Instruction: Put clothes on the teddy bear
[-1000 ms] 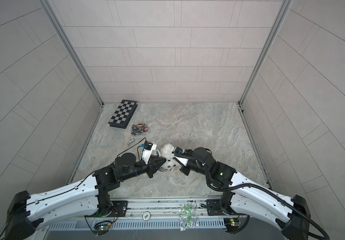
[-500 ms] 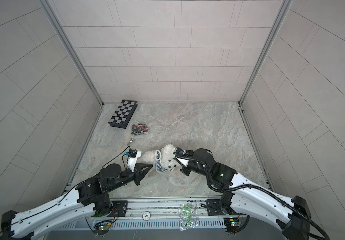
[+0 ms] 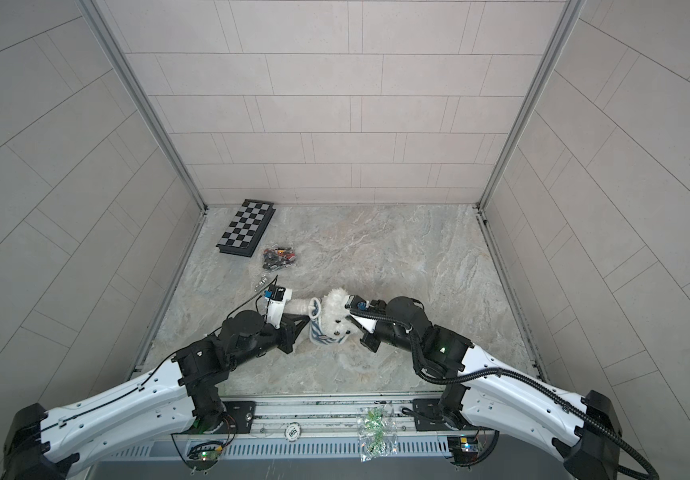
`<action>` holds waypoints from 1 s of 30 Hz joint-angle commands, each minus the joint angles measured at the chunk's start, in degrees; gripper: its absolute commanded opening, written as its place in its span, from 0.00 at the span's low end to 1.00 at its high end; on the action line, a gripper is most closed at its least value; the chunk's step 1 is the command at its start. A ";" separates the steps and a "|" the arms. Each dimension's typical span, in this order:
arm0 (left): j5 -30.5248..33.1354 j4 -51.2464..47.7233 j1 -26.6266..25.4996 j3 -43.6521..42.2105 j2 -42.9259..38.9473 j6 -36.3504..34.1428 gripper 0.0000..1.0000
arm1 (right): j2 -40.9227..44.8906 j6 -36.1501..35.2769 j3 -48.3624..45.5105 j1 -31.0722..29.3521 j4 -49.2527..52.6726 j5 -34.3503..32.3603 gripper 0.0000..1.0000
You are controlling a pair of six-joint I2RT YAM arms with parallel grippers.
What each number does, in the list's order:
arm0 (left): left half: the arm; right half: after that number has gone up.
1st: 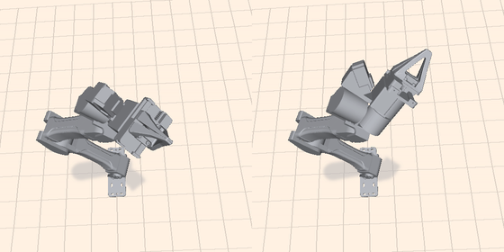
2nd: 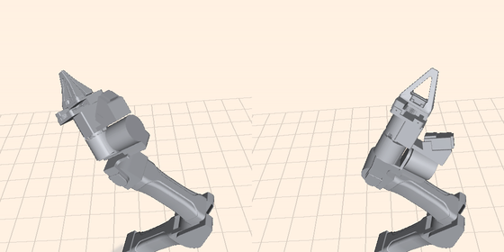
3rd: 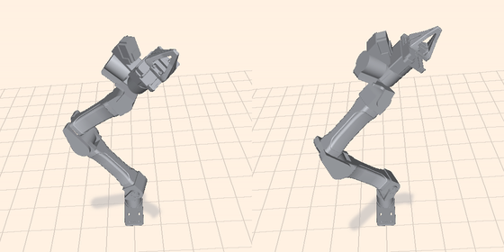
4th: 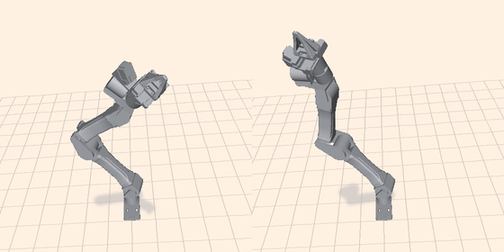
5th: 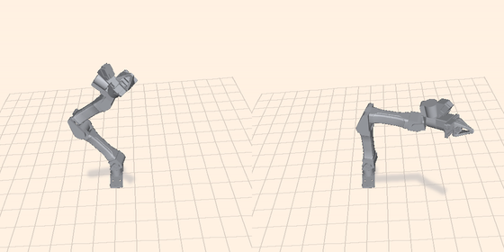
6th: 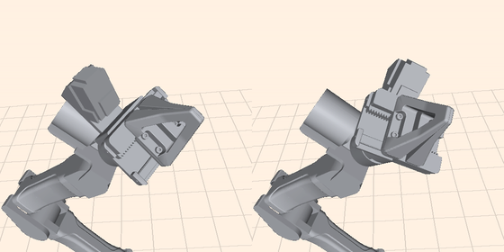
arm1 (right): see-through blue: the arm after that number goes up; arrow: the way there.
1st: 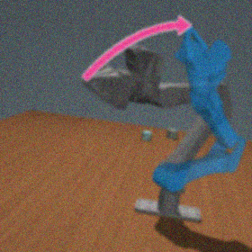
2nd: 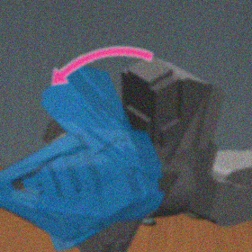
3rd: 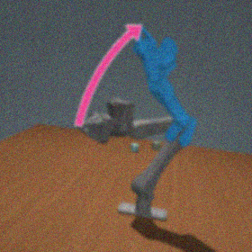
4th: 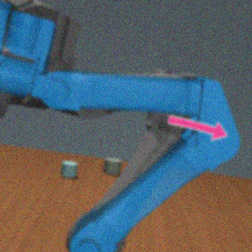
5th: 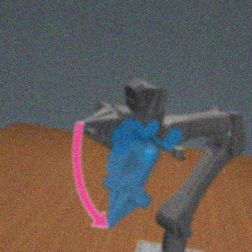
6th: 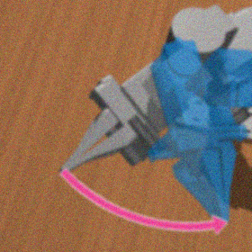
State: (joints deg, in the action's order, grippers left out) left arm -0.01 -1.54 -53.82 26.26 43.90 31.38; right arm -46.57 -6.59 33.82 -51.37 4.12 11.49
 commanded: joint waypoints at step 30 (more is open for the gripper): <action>5.47 -1.62 0.51 11.36 14.28 -1.39 0.21 | 2.44 -0.92 -1.12 -0.30 -2.71 0.86 0.00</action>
State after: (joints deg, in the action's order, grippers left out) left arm 3.33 -1.26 -53.49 35.86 57.12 31.03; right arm -45.45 -6.59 33.17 -51.37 4.10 11.51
